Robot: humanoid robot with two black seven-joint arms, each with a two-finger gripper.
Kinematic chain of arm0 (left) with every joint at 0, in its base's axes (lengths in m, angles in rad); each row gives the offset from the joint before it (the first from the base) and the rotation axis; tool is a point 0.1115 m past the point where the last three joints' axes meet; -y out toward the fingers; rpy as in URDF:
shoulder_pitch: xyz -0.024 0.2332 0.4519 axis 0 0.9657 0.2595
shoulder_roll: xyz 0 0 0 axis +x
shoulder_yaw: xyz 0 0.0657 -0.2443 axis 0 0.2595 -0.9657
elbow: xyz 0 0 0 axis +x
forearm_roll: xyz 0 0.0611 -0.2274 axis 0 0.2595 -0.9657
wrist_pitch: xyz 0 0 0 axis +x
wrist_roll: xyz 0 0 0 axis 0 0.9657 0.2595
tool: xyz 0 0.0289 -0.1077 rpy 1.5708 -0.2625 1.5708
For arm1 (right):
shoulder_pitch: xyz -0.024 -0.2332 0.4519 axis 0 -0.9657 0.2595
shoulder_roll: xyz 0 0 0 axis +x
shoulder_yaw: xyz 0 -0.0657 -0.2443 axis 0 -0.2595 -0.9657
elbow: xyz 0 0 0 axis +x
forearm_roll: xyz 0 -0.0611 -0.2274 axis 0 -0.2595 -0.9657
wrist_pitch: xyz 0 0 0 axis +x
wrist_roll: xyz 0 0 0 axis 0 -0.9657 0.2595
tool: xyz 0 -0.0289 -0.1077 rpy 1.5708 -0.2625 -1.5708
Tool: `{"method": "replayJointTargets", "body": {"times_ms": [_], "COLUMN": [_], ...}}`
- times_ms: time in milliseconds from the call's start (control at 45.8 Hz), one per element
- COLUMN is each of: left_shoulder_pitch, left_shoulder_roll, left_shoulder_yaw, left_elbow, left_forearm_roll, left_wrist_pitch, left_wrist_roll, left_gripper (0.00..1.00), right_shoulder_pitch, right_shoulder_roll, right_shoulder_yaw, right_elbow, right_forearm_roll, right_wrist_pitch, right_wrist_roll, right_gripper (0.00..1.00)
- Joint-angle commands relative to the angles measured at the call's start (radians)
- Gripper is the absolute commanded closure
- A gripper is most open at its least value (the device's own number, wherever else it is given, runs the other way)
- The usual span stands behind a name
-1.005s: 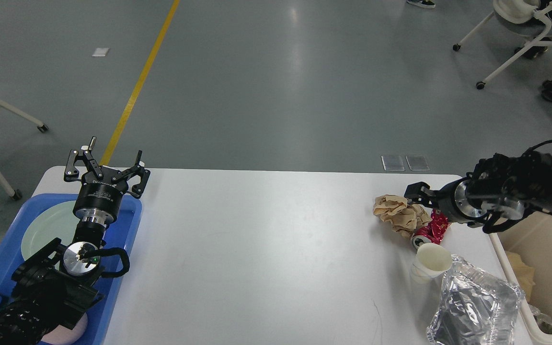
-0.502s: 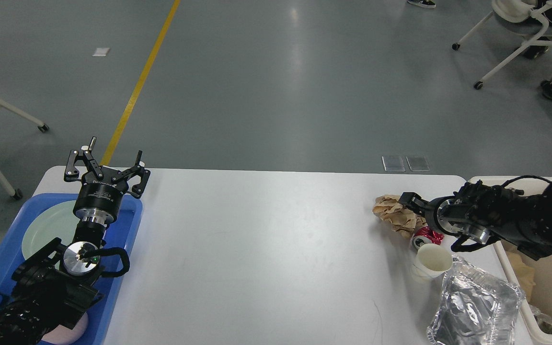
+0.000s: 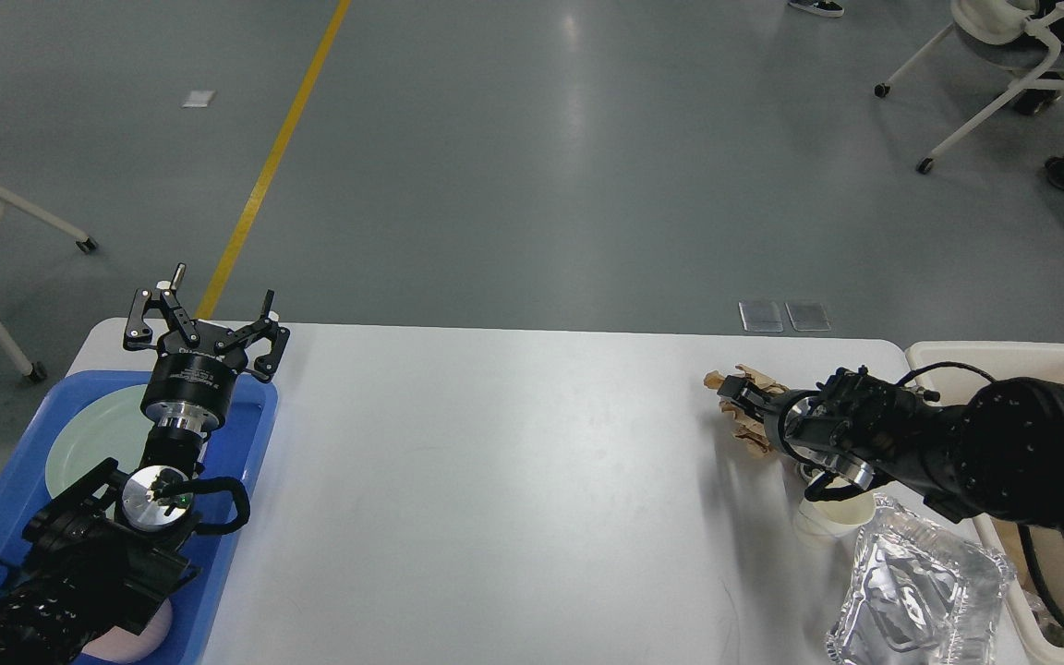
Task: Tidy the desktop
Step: 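Grasp the crumpled brown paper with the right gripper, then carry the crumpled paper over the white bin and release it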
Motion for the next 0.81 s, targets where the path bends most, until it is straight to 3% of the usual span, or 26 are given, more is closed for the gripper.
{"method": "replayJointTargets", "body": {"times_ms": [0, 175, 240, 262, 284, 437, 786], "left_shoulder_pitch": [0.0, 0.0, 0.0, 0.0, 0.0, 0.0, 0.0], "left_shoulder_roll": [0.0, 0.0, 0.0, 0.0, 0.0, 0.0, 0.0], "left_shoulder_yaw": [0.0, 0.0, 0.0, 0.0, 0.0, 0.0, 0.0], "left_elbow": [0.0, 0.0, 0.0, 0.0, 0.0, 0.0, 0.0], "left_forearm_roll": [0.0, 0.0, 0.0, 0.0, 0.0, 0.0, 0.0], "left_wrist_pitch": [0.0, 0.0, 0.0, 0.0, 0.0, 0.0, 0.0], "left_wrist_roll": [0.0, 0.0, 0.0, 0.0, 0.0, 0.0, 0.0], "left_gripper": [0.03, 0.03, 0.03, 0.03, 0.03, 0.03, 0.03], "right_shoulder_pitch": [-0.021, -0.053, -0.05, -0.048, -0.047, -0.038, 0.008], "right_shoulder_roll": [0.009, 0.009, 0.006, 0.006, 0.003, 0.004, 0.005], "right_shoulder_yaw": [0.019, 0.021, 0.025, 0.028, 0.032, 0.038, 0.039], "right_elbow": [-0.025, -0.042, -0.042, -0.04, -0.04, -0.031, 0.032], "right_forearm_roll": [0.0, 0.0, 0.002, 0.002, 0.002, 0.013, 0.008], "right_wrist_pitch": [-0.011, -0.042, -0.045, -0.045, -0.045, -0.1, -0.1], "right_wrist_roll": [0.0, 0.0, 0.0, 0.0, 0.0, -0.004, -0.003], "right_gripper": [0.1, 0.7, 0.82, 0.94, 1.0, 1.0, 1.0]}}
